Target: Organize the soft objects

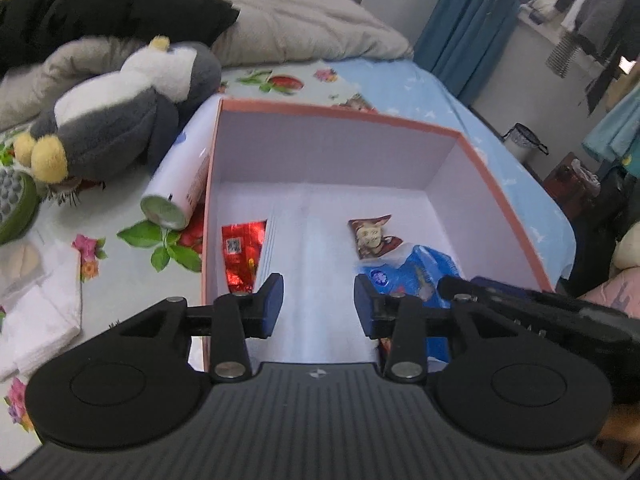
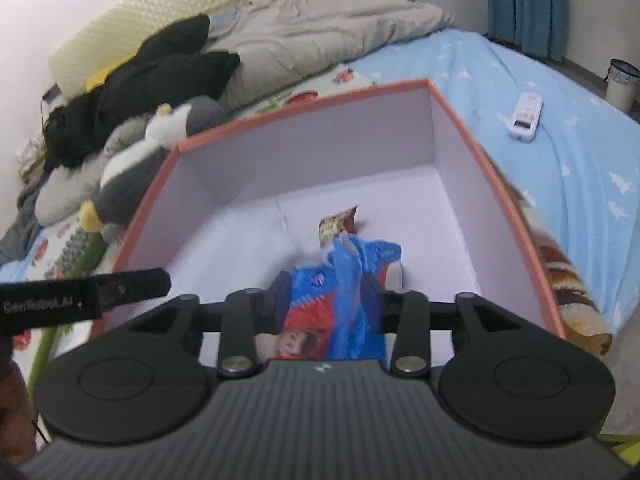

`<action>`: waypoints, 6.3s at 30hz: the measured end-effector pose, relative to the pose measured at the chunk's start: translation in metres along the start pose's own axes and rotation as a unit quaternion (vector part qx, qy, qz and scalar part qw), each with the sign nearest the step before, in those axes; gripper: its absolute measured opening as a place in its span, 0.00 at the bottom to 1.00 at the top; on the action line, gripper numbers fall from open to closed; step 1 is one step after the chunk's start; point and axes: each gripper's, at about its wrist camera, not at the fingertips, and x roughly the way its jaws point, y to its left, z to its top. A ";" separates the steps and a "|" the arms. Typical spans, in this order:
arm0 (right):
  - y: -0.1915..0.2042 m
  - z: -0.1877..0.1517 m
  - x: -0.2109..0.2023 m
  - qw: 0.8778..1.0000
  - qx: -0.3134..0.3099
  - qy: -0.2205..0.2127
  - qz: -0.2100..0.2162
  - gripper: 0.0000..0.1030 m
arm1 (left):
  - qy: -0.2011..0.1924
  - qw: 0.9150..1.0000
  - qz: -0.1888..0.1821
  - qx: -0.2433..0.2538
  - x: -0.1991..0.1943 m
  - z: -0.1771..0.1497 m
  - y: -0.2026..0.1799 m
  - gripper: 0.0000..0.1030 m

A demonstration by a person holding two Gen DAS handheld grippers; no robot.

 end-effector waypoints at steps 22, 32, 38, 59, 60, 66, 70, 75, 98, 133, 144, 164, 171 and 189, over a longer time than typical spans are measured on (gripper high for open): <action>0.039 -0.016 -0.127 0.996 -0.022 -0.076 0.034 0.39 | -0.094 0.995 -0.009 0.026 -0.153 -0.037 -0.022 0.43; 0.057 -0.054 -0.166 0.995 -0.045 -0.080 0.046 0.39 | -0.111 0.994 -0.009 0.020 -0.204 -0.086 -0.023 0.43; 0.065 -0.066 -0.178 0.994 -0.061 -0.075 0.049 0.39 | -0.112 0.994 -0.003 0.010 -0.225 -0.110 -0.021 0.43; 0.137 -0.090 -0.179 0.981 -0.136 -0.057 0.126 0.39 | -0.145 0.985 0.065 -0.065 -0.278 -0.148 0.048 0.43; 0.142 -0.092 -0.179 0.980 -0.141 -0.056 0.130 0.39 | -0.147 0.984 0.069 -0.070 -0.281 -0.151 0.054 0.43; 0.172 -0.102 -0.176 0.973 -0.164 -0.038 0.160 0.39 | -0.155 0.979 0.089 -0.096 -0.297 -0.170 0.083 0.43; 0.190 -0.114 -0.178 0.964 -0.194 -0.029 0.177 0.39 | -0.163 0.974 0.103 -0.121 -0.308 -0.189 0.100 0.43; 0.205 -0.122 -0.168 0.961 -0.205 -0.011 0.187 0.39 | -0.169 0.965 0.123 -0.155 -0.315 -0.212 0.124 0.43; 0.250 -0.109 -0.035 0.960 -0.226 0.041 0.160 0.39 | -0.143 0.965 0.098 -0.199 -0.190 -0.169 0.223 0.43; 0.283 -0.096 0.145 0.957 -0.251 0.069 0.127 0.33 | -0.106 0.968 0.069 -0.215 -0.011 -0.089 0.322 0.21; 0.281 -0.100 0.119 0.952 -0.277 0.052 0.116 0.11 | -0.130 0.964 0.093 -0.211 -0.042 -0.093 0.308 0.04; 0.243 -0.160 0.014 0.945 -0.308 0.055 0.090 0.11 | -0.119 0.957 0.137 -0.226 -0.139 -0.179 0.246 0.03; 0.232 -0.174 -0.017 0.946 -0.307 0.064 0.085 0.11 | -0.097 0.957 0.149 -0.230 -0.157 -0.207 0.221 0.03; 0.188 -0.184 -0.034 0.959 -0.252 0.096 0.083 0.24 | -0.007 0.970 0.114 -0.215 -0.150 -0.251 0.180 0.13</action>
